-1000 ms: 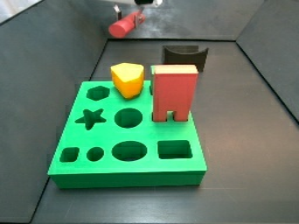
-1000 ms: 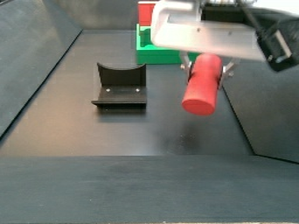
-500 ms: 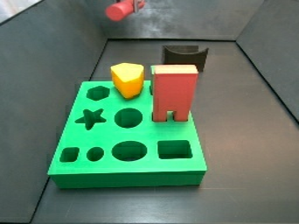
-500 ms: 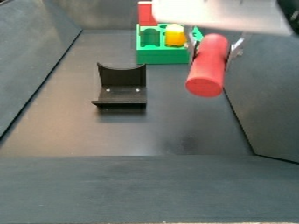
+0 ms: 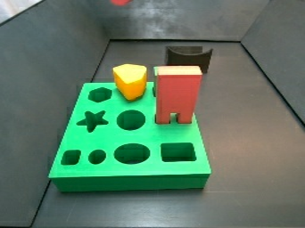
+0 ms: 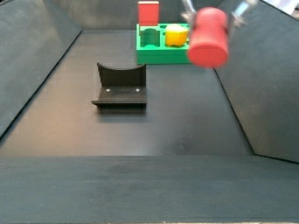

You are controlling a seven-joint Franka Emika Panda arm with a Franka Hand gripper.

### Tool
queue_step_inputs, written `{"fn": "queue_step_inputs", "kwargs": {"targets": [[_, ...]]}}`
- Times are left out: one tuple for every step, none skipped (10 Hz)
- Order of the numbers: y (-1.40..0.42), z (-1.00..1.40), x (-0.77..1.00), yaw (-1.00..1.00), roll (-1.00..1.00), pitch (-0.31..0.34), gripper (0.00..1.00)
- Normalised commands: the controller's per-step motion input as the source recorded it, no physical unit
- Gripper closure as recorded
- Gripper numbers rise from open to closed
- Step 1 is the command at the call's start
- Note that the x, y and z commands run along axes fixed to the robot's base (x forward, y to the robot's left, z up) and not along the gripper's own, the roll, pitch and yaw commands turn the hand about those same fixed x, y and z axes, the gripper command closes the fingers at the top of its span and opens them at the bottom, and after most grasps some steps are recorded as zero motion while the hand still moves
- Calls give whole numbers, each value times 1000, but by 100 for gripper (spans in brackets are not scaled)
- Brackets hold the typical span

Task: Pick up the oval object. Move up. Place the oval object on the fixture. Regrasp the oval object. Move to above the board. Insert the oval object.
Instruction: Place the oval object on the fixture.

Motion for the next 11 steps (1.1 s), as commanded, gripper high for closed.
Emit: {"fn": "queue_step_inputs", "kwargs": {"targets": [[-704,231,1000,1000,-73,-272,100],[-626,203,1000,710,-100,-216,100],[-568,181,1000,486,-113,-160,100],[-510,156,1000,272,-122,-98,100],[-470,140,1000,202,-120,-70,100],[-393,110,1000,112,-118,-22,100],[-331,91,1000,65,-109,14,100],[-280,76,1000,50,-88,40,100],[-249,66,1000,44,-72,57,100],[-196,52,1000,42,-54,84,100],[-161,43,1000,35,-57,100,100]]}}
